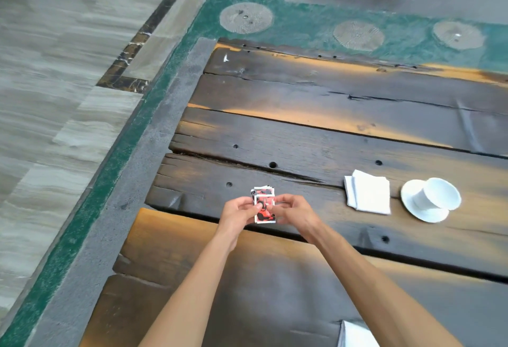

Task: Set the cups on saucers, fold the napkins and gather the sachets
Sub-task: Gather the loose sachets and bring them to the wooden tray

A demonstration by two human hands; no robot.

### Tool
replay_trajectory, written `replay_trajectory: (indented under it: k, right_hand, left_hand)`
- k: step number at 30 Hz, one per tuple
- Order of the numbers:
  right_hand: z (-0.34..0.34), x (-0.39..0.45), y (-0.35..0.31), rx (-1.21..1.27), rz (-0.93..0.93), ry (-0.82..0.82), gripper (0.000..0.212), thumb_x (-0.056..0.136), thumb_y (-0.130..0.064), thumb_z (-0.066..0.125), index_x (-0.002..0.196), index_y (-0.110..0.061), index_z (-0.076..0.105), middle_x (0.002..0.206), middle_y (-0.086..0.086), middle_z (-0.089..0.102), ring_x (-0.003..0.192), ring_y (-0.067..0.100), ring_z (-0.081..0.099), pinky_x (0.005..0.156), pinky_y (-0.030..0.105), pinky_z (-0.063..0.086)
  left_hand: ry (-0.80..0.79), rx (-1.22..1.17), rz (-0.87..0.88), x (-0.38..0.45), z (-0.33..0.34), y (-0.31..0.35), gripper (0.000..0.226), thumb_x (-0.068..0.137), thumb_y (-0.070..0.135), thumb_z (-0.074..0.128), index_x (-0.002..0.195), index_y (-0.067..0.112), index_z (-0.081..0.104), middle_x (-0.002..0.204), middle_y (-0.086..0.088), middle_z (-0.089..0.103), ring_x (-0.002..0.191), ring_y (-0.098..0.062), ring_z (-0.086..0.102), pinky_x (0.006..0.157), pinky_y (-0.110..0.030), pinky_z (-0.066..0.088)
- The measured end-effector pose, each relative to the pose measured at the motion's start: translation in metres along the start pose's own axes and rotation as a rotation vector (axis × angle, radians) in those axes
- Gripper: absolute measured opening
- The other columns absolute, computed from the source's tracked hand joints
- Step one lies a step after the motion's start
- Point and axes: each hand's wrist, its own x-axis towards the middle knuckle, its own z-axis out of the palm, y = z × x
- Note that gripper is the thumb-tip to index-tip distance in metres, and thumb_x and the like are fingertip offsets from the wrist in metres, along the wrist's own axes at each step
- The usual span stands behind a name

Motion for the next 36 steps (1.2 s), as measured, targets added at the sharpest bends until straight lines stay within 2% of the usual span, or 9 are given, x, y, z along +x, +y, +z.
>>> replay_trajectory:
  k: [2, 5, 10, 13, 16, 23, 30, 33, 36]
  right_hand:
    - [-0.015, -0.027, 0.004, 0.042, 0.012, 0.021, 0.023, 0.083, -0.016, 0.075, 0.103, -0.007, 0.068, 0.093, 0.011, 0.076, 0.083, 0.016, 0.07, 0.067, 0.021, 0.056]
    - [-0.043, -0.069, 0.01, 0.094, 0.03, 0.049, 0.029, 0.082, -0.011, 0.076, 0.106, 0.002, 0.065, 0.099, 0.02, 0.074, 0.09, 0.028, 0.071, 0.083, 0.035, 0.059]
    - [-0.093, -0.127, 0.026, 0.13, 0.025, 0.084, 0.019, 0.081, -0.011, 0.077, 0.096, -0.004, 0.067, 0.082, 0.009, 0.073, 0.072, 0.018, 0.07, 0.064, 0.024, 0.056]
    - [-0.125, -0.151, 0.037, 0.151, 0.017, 0.098, 0.02, 0.079, -0.013, 0.079, 0.095, -0.006, 0.069, 0.089, 0.014, 0.074, 0.081, 0.022, 0.07, 0.076, 0.032, 0.057]
    - [-0.159, -0.171, 0.047, 0.159, 0.004, 0.113, 0.032, 0.079, -0.014, 0.079, 0.105, 0.001, 0.068, 0.102, 0.023, 0.073, 0.09, 0.027, 0.07, 0.088, 0.04, 0.056]
    - [-0.255, -0.217, 0.091, 0.221, -0.01, 0.114, 0.019, 0.082, -0.008, 0.075, 0.1, -0.003, 0.068, 0.091, 0.012, 0.075, 0.084, 0.022, 0.073, 0.071, 0.027, 0.058]
    - [-0.352, -0.272, 0.152, 0.239, -0.051, 0.295, 0.016, 0.09, -0.005, 0.066, 0.105, -0.003, 0.07, 0.098, 0.014, 0.074, 0.083, 0.018, 0.07, 0.075, 0.03, 0.058]
    - [-0.395, -0.294, 0.171, 0.254, -0.028, 0.374, 0.018, 0.089, -0.006, 0.066, 0.107, -0.003, 0.07, 0.096, 0.012, 0.074, 0.078, 0.012, 0.07, 0.064, 0.019, 0.054]
    - [-0.435, -0.31, 0.193, 0.251, 0.005, 0.458, 0.019, 0.089, -0.008, 0.068, 0.107, -0.003, 0.069, 0.094, 0.01, 0.074, 0.076, 0.01, 0.069, 0.061, 0.017, 0.052]
  left_hand:
    - [-0.062, 0.027, 0.005, -0.017, 0.016, 0.0, 0.014, 0.085, 0.004, 0.07, 0.098, 0.007, 0.069, 0.08, -0.003, 0.073, 0.071, -0.01, 0.071, 0.063, -0.018, 0.055]
    - [-0.155, 0.091, 0.007, -0.038, 0.043, -0.003, 0.013, 0.084, 0.001, 0.071, 0.095, 0.006, 0.068, 0.08, -0.006, 0.069, 0.064, -0.007, 0.07, 0.058, -0.017, 0.053]
    - [-0.271, 0.187, 0.013, -0.068, 0.094, -0.01, 0.026, 0.081, 0.002, 0.074, 0.106, -0.002, 0.067, 0.085, -0.008, 0.072, 0.075, -0.016, 0.069, 0.067, -0.025, 0.057]
    - [-0.312, 0.224, 0.016, -0.083, 0.128, -0.013, 0.025, 0.08, 0.001, 0.075, 0.104, -0.001, 0.067, 0.074, -0.001, 0.071, 0.063, -0.008, 0.068, 0.056, -0.019, 0.053]
    - [-0.317, 0.24, 0.026, -0.093, 0.165, -0.017, 0.025, 0.08, 0.002, 0.075, 0.102, 0.001, 0.063, 0.08, -0.007, 0.067, 0.067, -0.015, 0.065, 0.059, -0.023, 0.054]
    - [-0.279, 0.252, 0.043, -0.124, 0.272, -0.051, 0.021, 0.077, 0.001, 0.077, 0.093, 0.004, 0.063, 0.074, -0.006, 0.066, 0.056, -0.008, 0.064, 0.05, -0.017, 0.049]
    - [-0.25, 0.219, 0.008, -0.154, 0.402, -0.103, 0.018, 0.078, 0.003, 0.077, 0.088, 0.008, 0.063, 0.078, -0.008, 0.068, 0.07, -0.018, 0.065, 0.066, -0.026, 0.055]
    - [-0.267, 0.22, -0.014, -0.165, 0.456, -0.118, 0.018, 0.08, 0.001, 0.075, 0.095, 0.003, 0.065, 0.088, -0.013, 0.069, 0.081, -0.024, 0.067, 0.082, -0.04, 0.057]
    - [-0.294, 0.266, -0.027, -0.169, 0.504, -0.131, 0.024, 0.081, -0.001, 0.073, 0.104, -0.003, 0.065, 0.1, -0.02, 0.07, 0.088, -0.026, 0.068, 0.085, -0.04, 0.058]
